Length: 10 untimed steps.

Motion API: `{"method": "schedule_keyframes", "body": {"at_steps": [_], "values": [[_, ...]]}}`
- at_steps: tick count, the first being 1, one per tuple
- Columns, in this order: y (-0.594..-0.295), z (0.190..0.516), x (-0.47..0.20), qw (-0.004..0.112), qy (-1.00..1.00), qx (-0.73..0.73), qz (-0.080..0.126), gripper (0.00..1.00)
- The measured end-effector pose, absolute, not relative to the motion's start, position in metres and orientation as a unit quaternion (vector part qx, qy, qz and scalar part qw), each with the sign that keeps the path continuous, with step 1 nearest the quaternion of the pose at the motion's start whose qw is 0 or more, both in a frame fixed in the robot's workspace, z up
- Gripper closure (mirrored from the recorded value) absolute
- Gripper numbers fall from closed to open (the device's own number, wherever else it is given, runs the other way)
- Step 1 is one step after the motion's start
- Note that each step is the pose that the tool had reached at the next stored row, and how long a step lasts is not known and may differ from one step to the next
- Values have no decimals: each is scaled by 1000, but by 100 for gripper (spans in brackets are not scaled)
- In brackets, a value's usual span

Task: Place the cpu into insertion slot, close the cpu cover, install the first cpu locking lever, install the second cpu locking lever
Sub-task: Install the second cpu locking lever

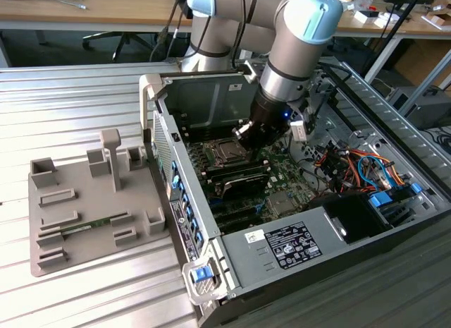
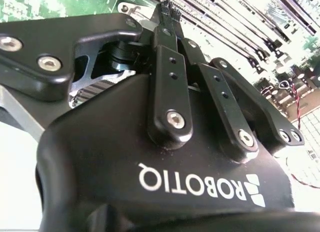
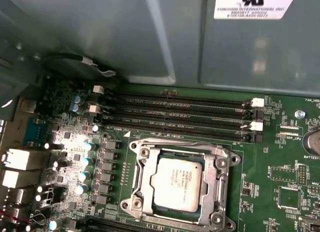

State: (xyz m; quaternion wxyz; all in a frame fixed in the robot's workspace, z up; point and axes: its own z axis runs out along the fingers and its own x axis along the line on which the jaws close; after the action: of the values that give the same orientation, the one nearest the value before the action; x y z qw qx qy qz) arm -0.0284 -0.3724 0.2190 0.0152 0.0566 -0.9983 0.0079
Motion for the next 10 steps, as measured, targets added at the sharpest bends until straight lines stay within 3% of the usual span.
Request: {"method": "schedule_keyframes", "body": {"at_steps": [10], "values": [[-376, 217, -58, 13, -998, 57, -2, 90]]}}
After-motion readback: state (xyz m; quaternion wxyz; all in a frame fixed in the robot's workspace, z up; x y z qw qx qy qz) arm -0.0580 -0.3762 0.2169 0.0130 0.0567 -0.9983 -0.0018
